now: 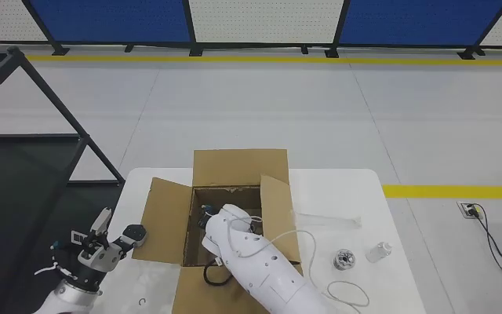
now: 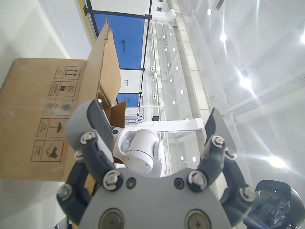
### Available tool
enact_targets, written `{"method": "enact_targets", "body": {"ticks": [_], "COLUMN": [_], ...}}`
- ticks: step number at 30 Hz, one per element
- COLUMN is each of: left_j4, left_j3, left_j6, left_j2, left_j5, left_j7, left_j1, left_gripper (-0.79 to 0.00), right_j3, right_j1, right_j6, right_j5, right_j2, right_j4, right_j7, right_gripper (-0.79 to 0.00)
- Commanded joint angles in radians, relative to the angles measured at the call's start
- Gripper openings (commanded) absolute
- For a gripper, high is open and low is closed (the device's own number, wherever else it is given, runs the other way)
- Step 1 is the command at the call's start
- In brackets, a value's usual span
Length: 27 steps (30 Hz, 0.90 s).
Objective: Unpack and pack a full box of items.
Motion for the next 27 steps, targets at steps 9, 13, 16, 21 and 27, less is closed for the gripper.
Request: {"method": "enact_targets", "body": {"ticks": [9,13,16,21,27], "left_j4": [-0.001,-0.003,-0.009,-0.002,0.000], "left_j3": [-0.009,-0.010,-0.007,0.006,0.017], "left_j6": [-0.005,-0.005,-0.003,0.008,0.017], "left_j2": [-0.002,-0.002,-0.002,-0.003,-0.003], "left_j5": [-0.003,-0.001,0.003,0.016,0.026], "left_j7": [-0.003,-0.005,-0.007,-0.011,-0.018], "left_j1": [0.009,0.011,0.009,-0.004,-0.013], "left_gripper": [0.000,0.000,0.000,0.000,0.000], "right_j3": [0.013,0.007,-0.001,-0.024,-0.033], "right_j1": [0.049,0.056,0.047,0.002,-0.103], "right_j6": [0.032,0.052,0.077,0.136,0.214], "right_j5": [0.035,0.034,0.029,-0.016,-0.150], "right_j2": [-0.019,-0.027,-0.029,-0.026,0.000], "right_j4": [0.122,0.120,0.083,-0.026,-0.256], "right_j7": [-0.066,-0.075,-0.070,-0.031,0.061], "right_gripper": [-0.409,-0.397,-0.397,-0.394,-0.400]}}
